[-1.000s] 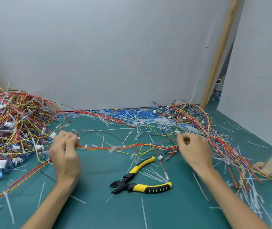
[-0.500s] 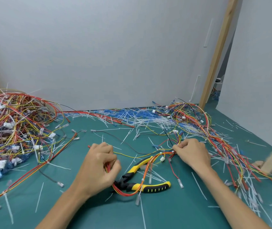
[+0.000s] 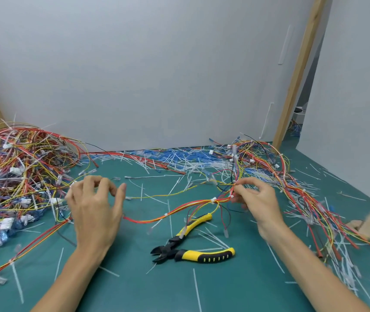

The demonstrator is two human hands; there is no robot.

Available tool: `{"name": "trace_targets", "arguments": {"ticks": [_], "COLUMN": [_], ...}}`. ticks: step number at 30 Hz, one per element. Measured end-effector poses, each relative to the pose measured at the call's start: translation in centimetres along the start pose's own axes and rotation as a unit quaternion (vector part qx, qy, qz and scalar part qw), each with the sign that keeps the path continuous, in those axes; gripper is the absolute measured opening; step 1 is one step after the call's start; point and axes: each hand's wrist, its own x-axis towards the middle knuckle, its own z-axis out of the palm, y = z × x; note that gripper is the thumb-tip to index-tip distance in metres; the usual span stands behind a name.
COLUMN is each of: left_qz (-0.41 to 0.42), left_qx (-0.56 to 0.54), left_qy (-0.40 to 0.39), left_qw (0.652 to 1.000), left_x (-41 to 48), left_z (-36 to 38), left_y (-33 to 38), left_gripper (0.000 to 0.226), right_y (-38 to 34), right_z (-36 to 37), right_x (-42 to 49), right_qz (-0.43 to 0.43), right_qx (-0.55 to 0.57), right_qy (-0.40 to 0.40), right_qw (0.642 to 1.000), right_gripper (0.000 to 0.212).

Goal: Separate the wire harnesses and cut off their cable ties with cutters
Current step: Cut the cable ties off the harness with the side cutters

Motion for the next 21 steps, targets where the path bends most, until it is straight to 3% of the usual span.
{"name": "trace_targets", "arguments": {"ticks": [6,10,14,21], "left_qz": [0.054,0.08,0.044,-0.078], "left_qx": [-0.144,-0.241,-0.266,-0.371], "left_qy": [-0.001,-0.1,-0.207,-0.215], "left_qw": [0.988,0.962,0.941,0.9], "left_x": [-0.1,-1.6,-2.6,-1.8], "left_z": [-1.4,-2.6,-2.5,-2.4], "left_y": [3.1,6.9,8.1,7.7], "left_gripper": [0.016,0.024,0.035,0.006], "right_y": [-0.6,-0.3,-0.1,0.2], "right_z": [2.6,4.0,4.6,4.7], "right_x": [-2.9,-4.4,-5.1,-5.3], "right_qz": [-0.014,-0.025,-0.039,-0.026], "right_qx": [0.195,0.218,0.223,0.225], "right_qy": [-0.072,-0.117,-0.126,-0.176], "right_qw": [0.978,0.969,0.966,0.958], "right_gripper": [0.017,0.022,0.028,0.028]}}
